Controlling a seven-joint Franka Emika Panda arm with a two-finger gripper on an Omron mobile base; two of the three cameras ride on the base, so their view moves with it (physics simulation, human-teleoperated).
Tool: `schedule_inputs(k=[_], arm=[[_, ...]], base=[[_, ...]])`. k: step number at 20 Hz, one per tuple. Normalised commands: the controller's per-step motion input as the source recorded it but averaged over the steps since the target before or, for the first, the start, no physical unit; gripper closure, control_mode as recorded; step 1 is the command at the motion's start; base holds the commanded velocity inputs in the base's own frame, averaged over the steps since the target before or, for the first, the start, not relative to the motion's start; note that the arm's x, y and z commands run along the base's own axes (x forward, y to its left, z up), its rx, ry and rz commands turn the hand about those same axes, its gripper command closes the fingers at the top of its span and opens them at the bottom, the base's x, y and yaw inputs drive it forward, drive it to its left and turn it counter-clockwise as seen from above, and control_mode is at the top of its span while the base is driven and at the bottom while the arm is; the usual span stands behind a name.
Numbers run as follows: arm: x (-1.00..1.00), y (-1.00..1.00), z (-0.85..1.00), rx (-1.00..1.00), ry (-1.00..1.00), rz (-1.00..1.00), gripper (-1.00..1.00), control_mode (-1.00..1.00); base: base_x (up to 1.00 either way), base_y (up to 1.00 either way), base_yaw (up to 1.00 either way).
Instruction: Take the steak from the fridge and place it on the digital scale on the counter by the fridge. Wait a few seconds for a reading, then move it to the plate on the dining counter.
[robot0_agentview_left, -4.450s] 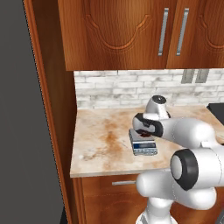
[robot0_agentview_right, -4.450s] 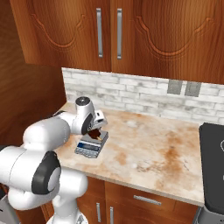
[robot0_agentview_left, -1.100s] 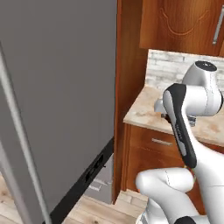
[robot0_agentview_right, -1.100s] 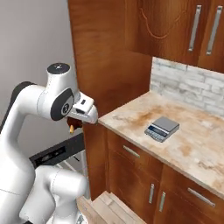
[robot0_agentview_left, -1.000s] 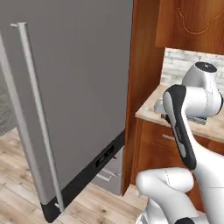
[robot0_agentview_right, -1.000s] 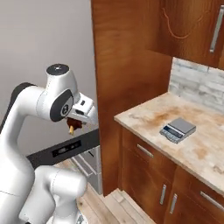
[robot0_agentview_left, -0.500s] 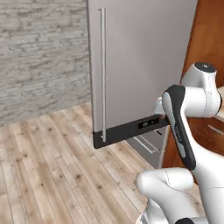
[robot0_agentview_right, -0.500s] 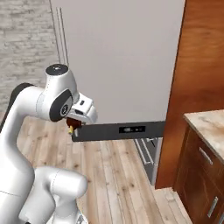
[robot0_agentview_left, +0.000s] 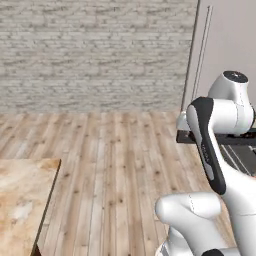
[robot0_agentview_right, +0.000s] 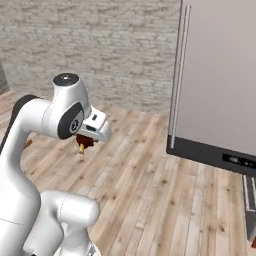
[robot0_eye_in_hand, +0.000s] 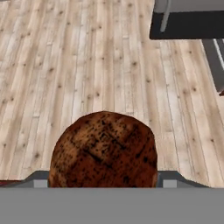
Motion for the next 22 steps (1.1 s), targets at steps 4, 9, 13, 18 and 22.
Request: schedule_inputs(k=[4,9,13,18,22], arm=[[0.00,0.00,0.00,0.00,0.00,0.00,1.00,1.00],[0.00,0.00,0.00,0.00,0.00,0.00,1.00,1.00],[0.00,0.00,0.00,0.00,0.00,0.00,1.00,1.00],[0.00,0.00,0.00,0.00,0.00,0.00,1.00,1.00],[0.00,0.00,0.00,0.00,0.00,0.00,1.00,1.00]], base=[[-0.12,0.57,0.56],[0.70,0.37,0.10],[1.00,0.00,0.00],[1.00,-0.03,0.00],[1.00,0.00,0.00]])
